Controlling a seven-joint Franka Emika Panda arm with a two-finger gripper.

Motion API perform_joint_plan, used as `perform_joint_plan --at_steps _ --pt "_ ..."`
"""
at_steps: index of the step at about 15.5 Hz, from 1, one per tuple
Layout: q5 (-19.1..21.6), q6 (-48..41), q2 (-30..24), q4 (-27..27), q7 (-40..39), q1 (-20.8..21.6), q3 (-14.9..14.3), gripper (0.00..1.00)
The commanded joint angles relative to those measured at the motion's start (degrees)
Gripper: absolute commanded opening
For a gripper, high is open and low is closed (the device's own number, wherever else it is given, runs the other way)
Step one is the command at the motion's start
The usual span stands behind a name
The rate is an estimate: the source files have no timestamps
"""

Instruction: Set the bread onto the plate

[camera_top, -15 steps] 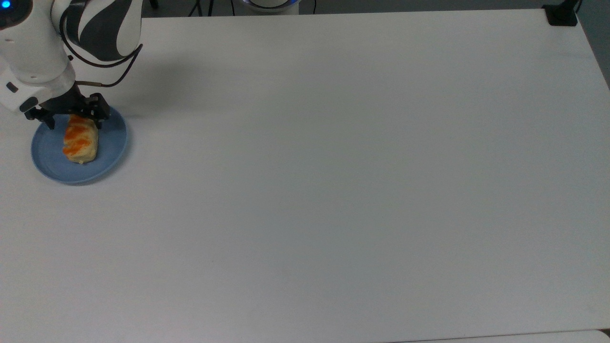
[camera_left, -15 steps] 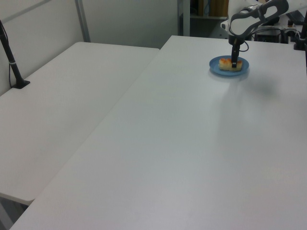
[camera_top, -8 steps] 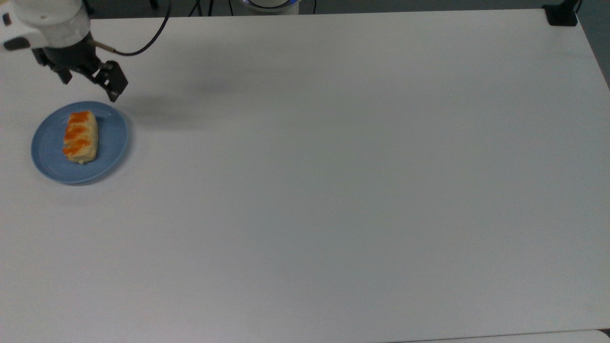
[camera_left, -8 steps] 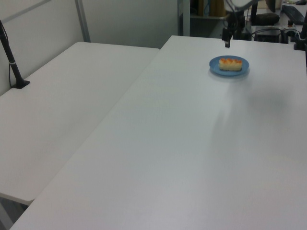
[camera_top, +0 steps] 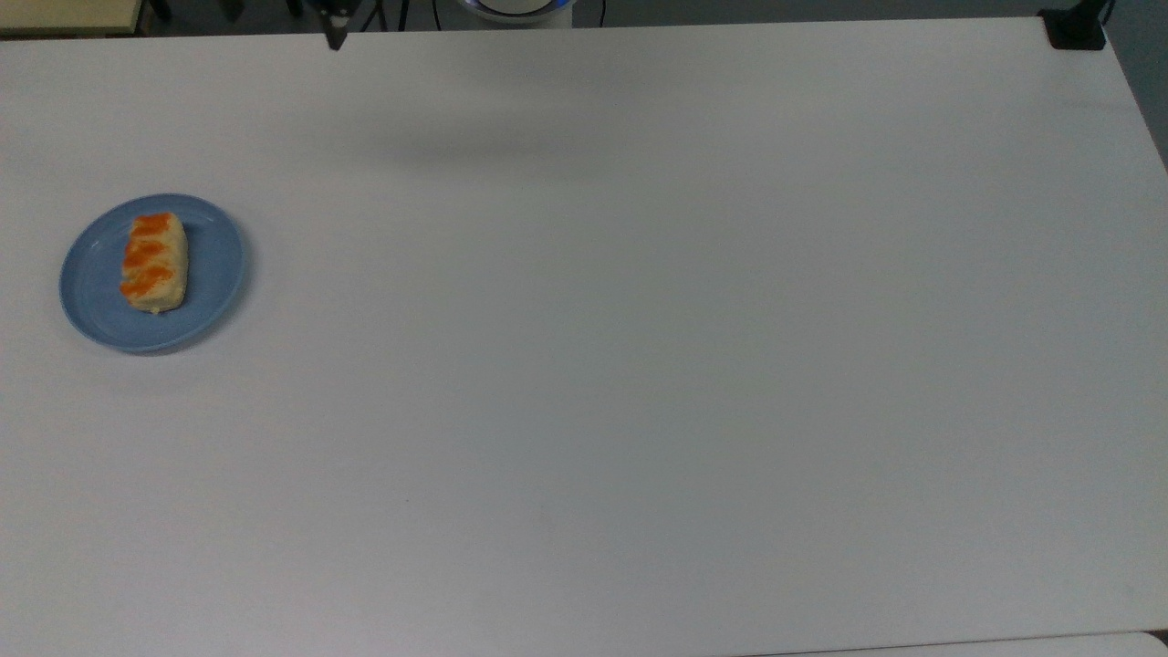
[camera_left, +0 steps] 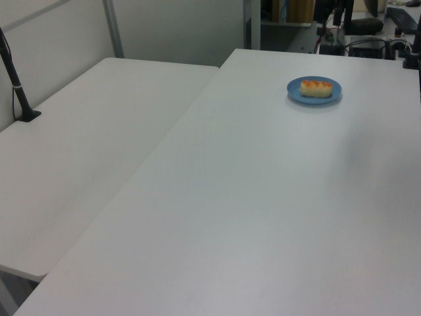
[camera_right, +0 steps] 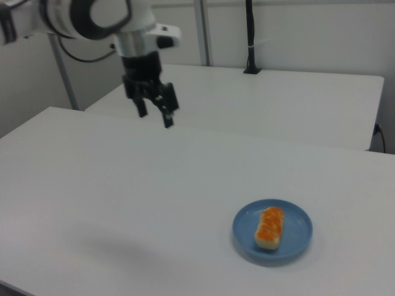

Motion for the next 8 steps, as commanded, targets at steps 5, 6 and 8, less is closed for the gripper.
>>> perform_joint_plan --at_steps 5,6,8 --pt "0.7 -0.9 -0.9 -1.9 -12.4 6.8 -0.3 1.0" --pt "0.6 -0.7 -0.9 -1.9 -12.8 7.0 -0.3 1.0" --pt "0.6 -0.7 -0.4 -1.8 -13.3 7.2 -0.3 1.0"
